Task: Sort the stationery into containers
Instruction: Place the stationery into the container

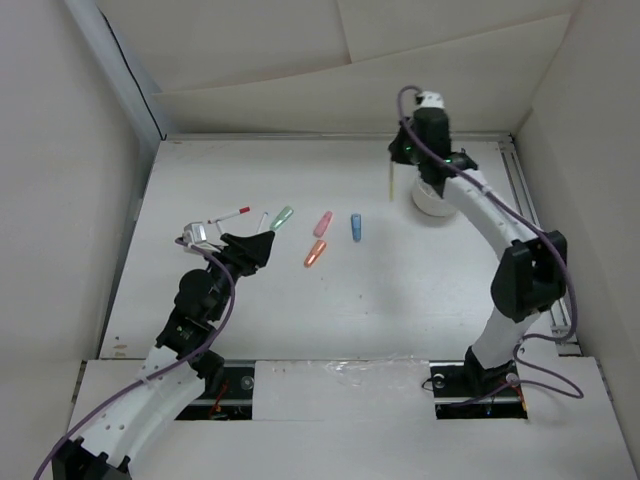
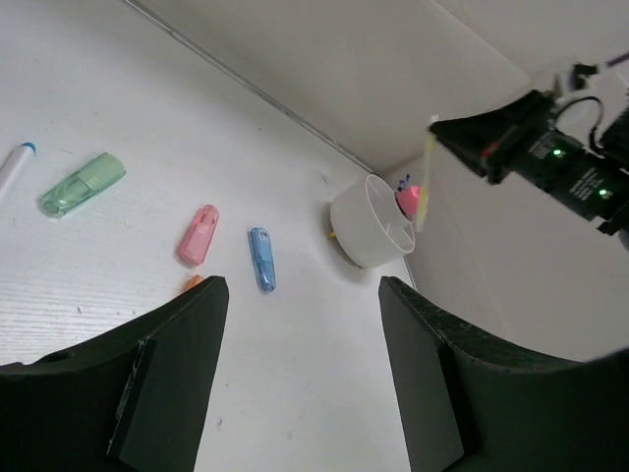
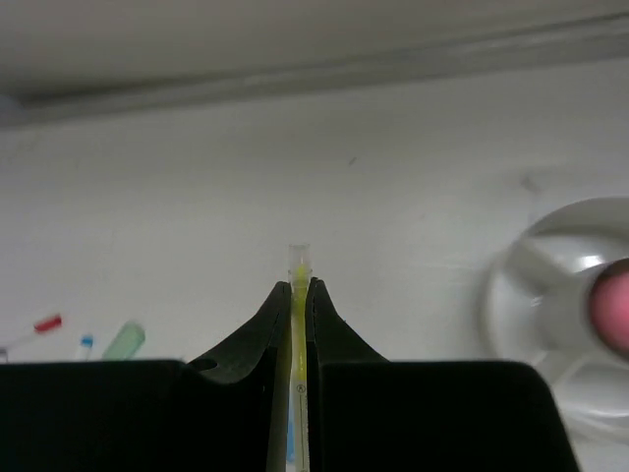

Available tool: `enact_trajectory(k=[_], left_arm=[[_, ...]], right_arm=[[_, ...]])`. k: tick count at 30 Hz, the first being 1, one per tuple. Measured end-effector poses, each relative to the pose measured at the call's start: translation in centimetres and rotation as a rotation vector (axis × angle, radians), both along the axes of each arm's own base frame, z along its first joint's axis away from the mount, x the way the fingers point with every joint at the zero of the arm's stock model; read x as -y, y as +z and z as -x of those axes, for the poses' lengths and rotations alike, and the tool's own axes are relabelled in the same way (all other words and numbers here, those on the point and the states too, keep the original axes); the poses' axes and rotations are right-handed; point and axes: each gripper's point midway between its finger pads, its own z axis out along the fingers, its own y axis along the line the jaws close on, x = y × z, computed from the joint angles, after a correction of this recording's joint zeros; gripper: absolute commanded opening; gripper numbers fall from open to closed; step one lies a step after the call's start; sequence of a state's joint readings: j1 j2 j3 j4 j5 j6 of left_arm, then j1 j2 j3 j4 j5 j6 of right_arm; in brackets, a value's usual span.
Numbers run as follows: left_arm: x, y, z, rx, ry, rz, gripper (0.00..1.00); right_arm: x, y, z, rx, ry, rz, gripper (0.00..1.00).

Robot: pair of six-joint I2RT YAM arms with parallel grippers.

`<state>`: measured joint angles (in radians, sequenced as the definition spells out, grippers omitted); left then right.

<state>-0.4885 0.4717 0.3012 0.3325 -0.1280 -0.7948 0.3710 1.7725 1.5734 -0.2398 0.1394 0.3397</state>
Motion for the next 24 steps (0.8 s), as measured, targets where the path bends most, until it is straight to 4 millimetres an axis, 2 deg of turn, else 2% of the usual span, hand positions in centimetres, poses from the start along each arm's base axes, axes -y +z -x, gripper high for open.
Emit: enact_trajectory(k=[3, 6, 7, 9, 13, 18, 20, 24], left_arm=[[0.3, -0.2, 0.0, -0.005, -0.013, -0.003, 0.59], [0.6, -0.2, -0.1, -0.004, -0.028, -0.003, 0.59], [0.7, -0.2, -0.1, -0.006, -0.033, -0.004, 0.59], [0.9, -0.3, -0.2, -0.008, -0.042, -0.005, 0.59], [1.3, -0.6, -0.4, -0.016, -0.053, -0.010, 0.59], [1.8, -1.2, -0.8, -0.029, -0.069, -0.018, 0.59], [2.0, -1.7, -1.0, -0.045, -0.075, -0.026, 0.59], [2.1, -2.0, -1.2, -0.052, -0.077, -0.035, 0.59]], right_arm=[[8.1, 4.3, -1.9, 0.101, -0.162, -0.044, 0.00], [16.1, 6.5, -2.6, 0.166, -0.344, -0.048, 0.00], [18.2, 6.9, -2.7, 0.182, -0.402, -0.041, 0.00], [21.2, 7.4, -2.6, 0.204, -0.493, -0.025, 0.00], [24.2, 7.9, -2.9, 0.230, -0.610, 0.015, 0.00], [27.1, 7.7, -5.6, 0.265, -0.714, 0.084, 0.00], [28.1, 6.5, -6.7, 0.258, -0.746, 0.115, 0.00], [29.4, 2.0, -7.8, 0.179, -0.773, 0.196, 0.00]])
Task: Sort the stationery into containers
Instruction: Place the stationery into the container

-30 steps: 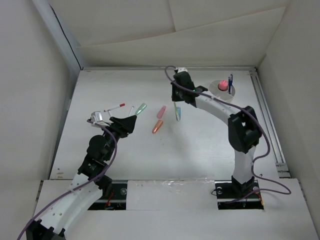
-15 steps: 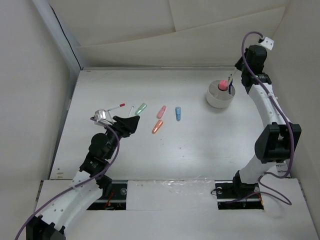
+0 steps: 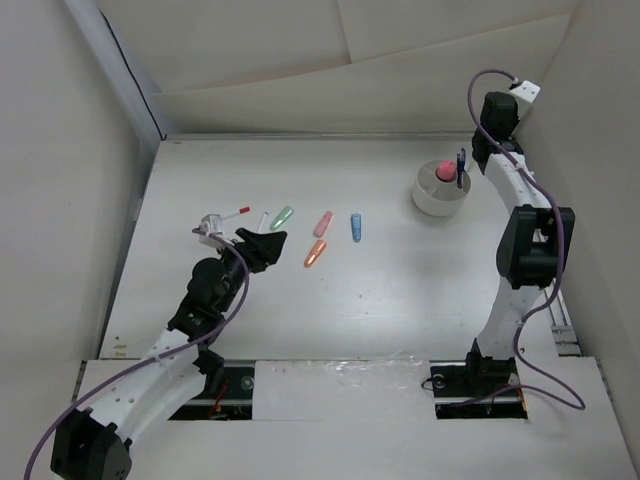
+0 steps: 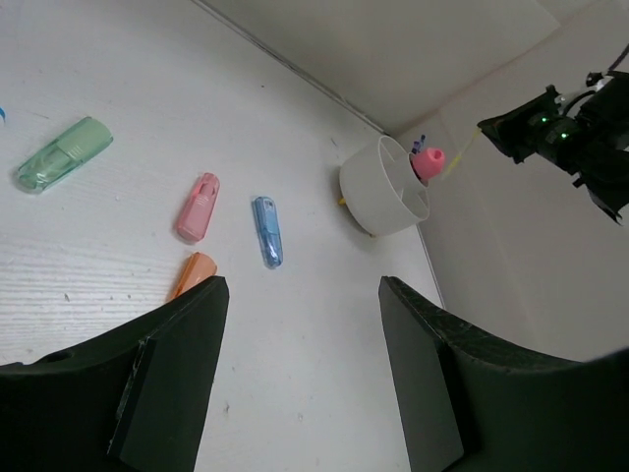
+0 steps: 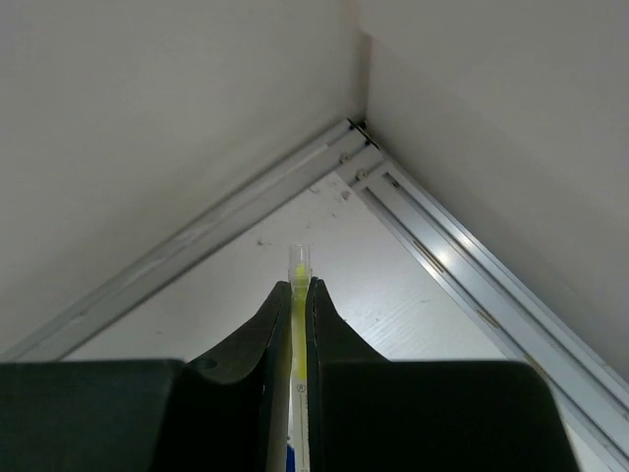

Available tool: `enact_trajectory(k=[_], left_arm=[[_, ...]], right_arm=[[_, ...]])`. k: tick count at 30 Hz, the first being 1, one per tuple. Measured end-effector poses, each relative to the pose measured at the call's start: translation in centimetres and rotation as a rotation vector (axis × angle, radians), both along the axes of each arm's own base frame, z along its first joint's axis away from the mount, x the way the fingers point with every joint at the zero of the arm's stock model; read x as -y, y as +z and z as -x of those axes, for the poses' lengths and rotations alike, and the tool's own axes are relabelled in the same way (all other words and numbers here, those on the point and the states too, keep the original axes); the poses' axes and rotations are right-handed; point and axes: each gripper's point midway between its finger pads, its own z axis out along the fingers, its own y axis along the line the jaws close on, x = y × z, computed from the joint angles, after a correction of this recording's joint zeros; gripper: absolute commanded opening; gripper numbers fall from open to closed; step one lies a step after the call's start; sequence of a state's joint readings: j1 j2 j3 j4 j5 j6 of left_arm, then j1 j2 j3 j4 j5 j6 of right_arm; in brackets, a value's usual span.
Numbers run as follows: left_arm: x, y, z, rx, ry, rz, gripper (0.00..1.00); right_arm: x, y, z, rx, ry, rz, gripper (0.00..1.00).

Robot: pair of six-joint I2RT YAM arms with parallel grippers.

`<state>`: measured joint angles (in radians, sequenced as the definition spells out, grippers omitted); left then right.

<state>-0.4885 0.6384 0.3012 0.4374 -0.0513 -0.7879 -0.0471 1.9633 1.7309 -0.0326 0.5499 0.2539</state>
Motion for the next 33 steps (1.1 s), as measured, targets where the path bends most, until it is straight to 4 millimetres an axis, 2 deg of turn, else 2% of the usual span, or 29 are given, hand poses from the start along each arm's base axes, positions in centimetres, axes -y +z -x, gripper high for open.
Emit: enact_trajectory(k=[2, 5, 13, 17, 25, 33], left_arm=[[0.1, 0.0, -0.1, 0.002, -0.001, -0.001, 0.59], [0.2, -0.4, -0.4, -0.006, -0.003, -0.007, 0.59], [0.4, -0.8, -0.6, -0.017, -0.004, -0.015, 0.59], [0.4, -0.8, -0.6, -0.016, -0.004, -0.014, 0.59], [0.4, -0.7, -0.6, -0.013, -0.006, -0.012, 0.59], [0.4, -0.7, -0.6, -0.012, -0.006, -0.012, 0.59]], right_arm=[[0.3, -1.9, -0.4, -0.041, -0.007, 0.014, 0.00], [0.4, -3.4, -0.7, -0.074, -0.009, 0.029, 0.00], [1.0, -2.0, -1.0, -0.029, -0.044, 0.086, 0.00], [0.7, -2.1, -1.1, -0.036, -0.058, 0.121, 0.00], [-1.4, -4.6, -1.5, -0.086, -0.035, 0.156, 0.00], [-1.9, -7.0, -0.9, -0.142, -0.040, 0.172, 0.00]])
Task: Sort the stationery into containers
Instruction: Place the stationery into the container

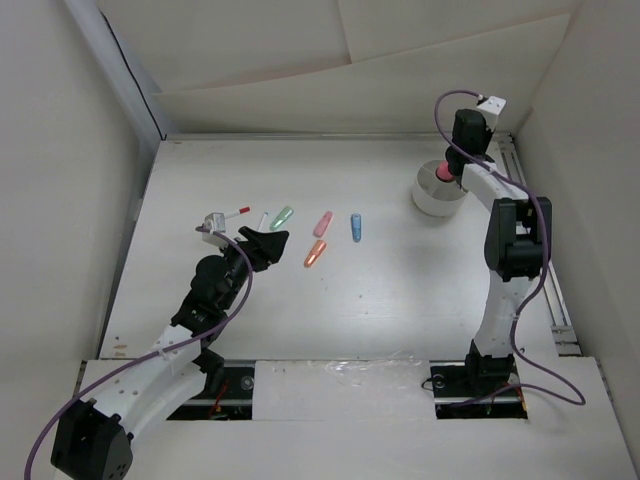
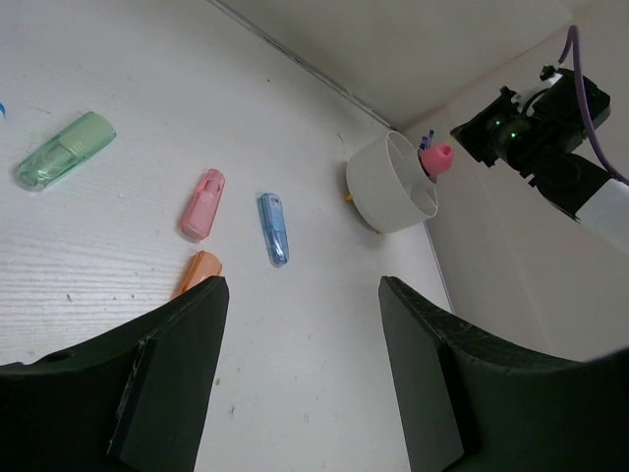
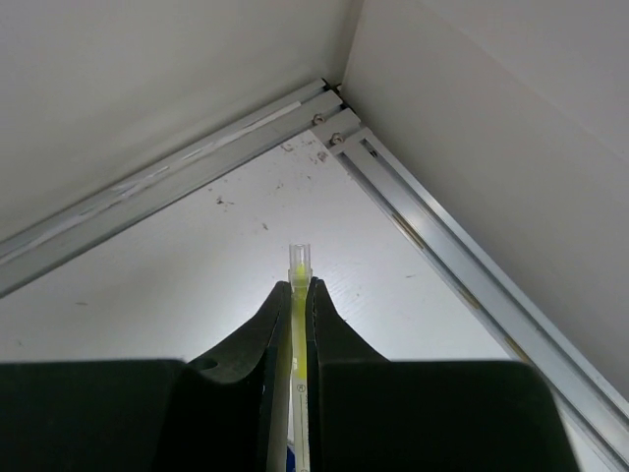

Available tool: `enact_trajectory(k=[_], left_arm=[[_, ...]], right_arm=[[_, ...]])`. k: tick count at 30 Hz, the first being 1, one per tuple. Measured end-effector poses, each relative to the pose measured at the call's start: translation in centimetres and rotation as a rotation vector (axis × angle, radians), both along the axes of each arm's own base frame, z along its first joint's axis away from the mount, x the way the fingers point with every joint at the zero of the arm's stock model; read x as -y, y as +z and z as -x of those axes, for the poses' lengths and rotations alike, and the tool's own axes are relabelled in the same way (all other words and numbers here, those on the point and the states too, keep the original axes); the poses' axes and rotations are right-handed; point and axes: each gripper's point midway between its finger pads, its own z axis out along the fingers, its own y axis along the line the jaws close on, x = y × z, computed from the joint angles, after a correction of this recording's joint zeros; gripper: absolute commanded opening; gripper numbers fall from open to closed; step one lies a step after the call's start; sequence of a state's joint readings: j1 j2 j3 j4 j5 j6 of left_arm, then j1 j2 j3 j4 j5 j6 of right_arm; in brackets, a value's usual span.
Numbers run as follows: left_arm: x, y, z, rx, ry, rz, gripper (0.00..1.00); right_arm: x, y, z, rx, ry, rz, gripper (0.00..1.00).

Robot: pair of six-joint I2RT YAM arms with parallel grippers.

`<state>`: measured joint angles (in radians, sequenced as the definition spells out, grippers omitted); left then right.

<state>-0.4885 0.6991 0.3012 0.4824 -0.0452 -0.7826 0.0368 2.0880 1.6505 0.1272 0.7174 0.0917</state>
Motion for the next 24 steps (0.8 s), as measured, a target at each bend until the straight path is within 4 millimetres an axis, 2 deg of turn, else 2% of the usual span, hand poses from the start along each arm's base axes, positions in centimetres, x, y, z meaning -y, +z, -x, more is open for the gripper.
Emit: enact_trajectory(k=[2, 14, 20, 24], left_arm=[[0.0, 0.0, 0.0, 0.000, 0.000, 0.000, 0.59], [0.1, 0.0, 0.1, 0.001, -0.007, 0.001, 0.59], [0.1, 0.4, 0.2, 0.011, -0.011, 0.007, 0.59], [0.1, 0.5, 0.3, 0.014, -0.013, 0.009, 0.59]], right_arm=[[0.1, -0.4, 0.2, -0.009, -0.008, 0.004, 0.00], [-0.2, -2.9, 1.7, -0.061, -0.017, 0.008, 0.19], [-0.9, -2.5, 2.9, -0.061, -0.011, 0.005, 0.33], [-1.9, -1.4, 3.7, -0.046, 0.005, 0.002, 0.42]])
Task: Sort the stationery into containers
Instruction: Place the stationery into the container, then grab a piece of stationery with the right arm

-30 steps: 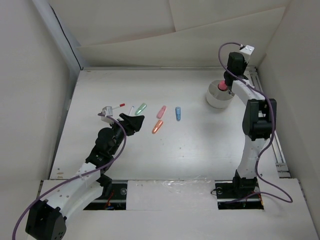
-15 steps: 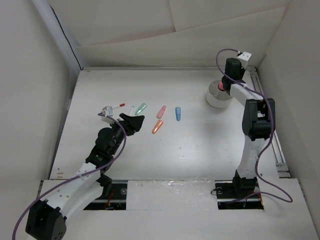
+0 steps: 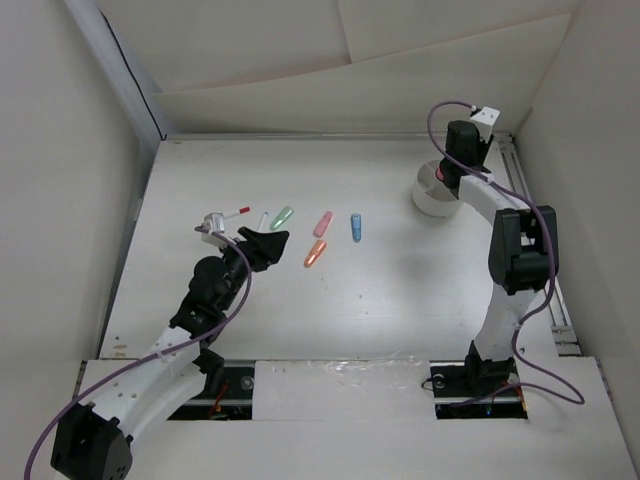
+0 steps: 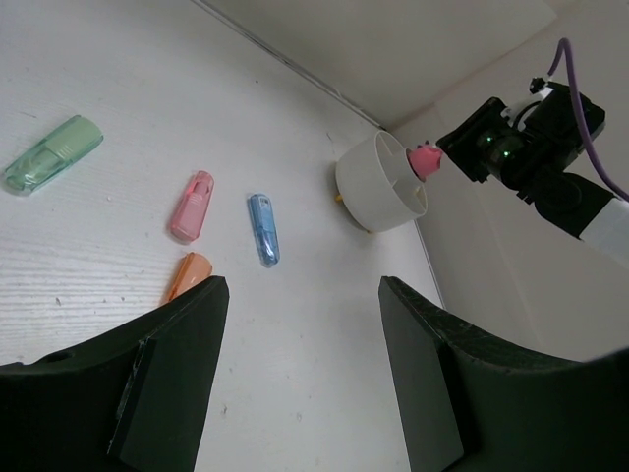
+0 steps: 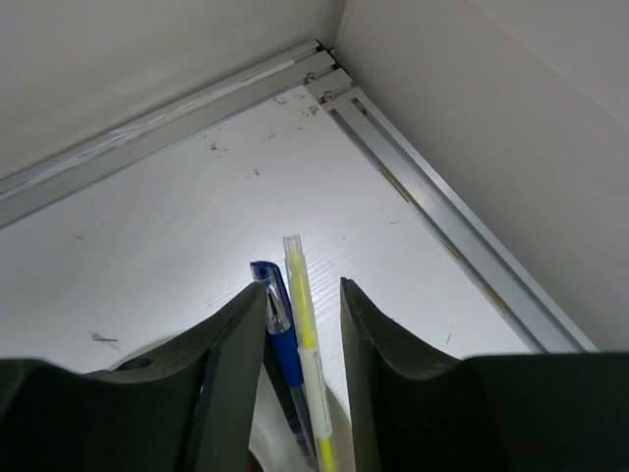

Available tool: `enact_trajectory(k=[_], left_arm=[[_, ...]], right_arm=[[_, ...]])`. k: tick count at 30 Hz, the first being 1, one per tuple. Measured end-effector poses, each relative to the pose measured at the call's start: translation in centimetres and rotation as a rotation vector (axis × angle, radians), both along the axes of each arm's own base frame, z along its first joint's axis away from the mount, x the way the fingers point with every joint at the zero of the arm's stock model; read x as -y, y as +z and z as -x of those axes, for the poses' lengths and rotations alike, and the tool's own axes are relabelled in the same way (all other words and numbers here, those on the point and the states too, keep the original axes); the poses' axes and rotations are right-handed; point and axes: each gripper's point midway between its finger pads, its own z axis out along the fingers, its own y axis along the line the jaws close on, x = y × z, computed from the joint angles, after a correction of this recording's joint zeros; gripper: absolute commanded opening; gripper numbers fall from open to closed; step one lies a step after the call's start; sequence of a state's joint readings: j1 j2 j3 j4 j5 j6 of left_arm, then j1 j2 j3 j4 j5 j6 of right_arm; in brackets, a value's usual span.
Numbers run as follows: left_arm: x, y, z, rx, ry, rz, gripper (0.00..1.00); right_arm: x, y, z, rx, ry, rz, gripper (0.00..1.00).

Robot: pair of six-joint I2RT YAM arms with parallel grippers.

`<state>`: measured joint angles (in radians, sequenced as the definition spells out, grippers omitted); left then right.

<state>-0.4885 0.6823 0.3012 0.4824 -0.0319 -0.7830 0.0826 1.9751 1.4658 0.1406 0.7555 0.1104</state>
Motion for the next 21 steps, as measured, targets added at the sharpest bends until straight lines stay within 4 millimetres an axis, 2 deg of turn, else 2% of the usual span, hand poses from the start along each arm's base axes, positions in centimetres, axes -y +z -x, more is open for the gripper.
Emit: enact_trajectory(k=[6, 10, 12, 15, 16, 18, 21], left_arm=[[0.0, 0.7, 0.3, 0.023, -0.007, 0.012, 0.59], [-0.1, 0.9, 0.4, 0.029, -0.007, 0.016, 0.59], [-0.1, 0.9, 0.5, 0.027, -0.006, 0.016, 0.59], [-0.2, 0.6, 0.5, 0.015, -0.004, 0.009, 0.59], [-0.2, 0.4, 0.5, 0.010, -0.001, 0.006, 0.58], [-0.3, 0.2, 0.4, 0.003, 0.004, 0.002, 0.58], [-0.5, 0.0, 0.4, -0.006, 0.014, -0.004, 0.57]], right_arm=[[-1.4, 4.2, 1.6, 0.077, 0.028, -0.011, 0.52], [-2.4, 7.0, 3.2, 0.146, 0.061, -0.064, 0.52], [-3.3, 8.2, 4.4, 0.183, 0.104, -0.114, 0.47], [-5.2, 9.7, 6.6, 0.228, 0.184, -0.177, 0.25], [-6.2, 10.2, 7.3, 0.240, 0.209, -0.192, 0.14], [-9.0, 10.8, 8.5, 0.256, 0.289, -0.221, 0.04], [-15.2, 10.7, 9.9, 0.239, 0.461, -0.255, 0.00]])
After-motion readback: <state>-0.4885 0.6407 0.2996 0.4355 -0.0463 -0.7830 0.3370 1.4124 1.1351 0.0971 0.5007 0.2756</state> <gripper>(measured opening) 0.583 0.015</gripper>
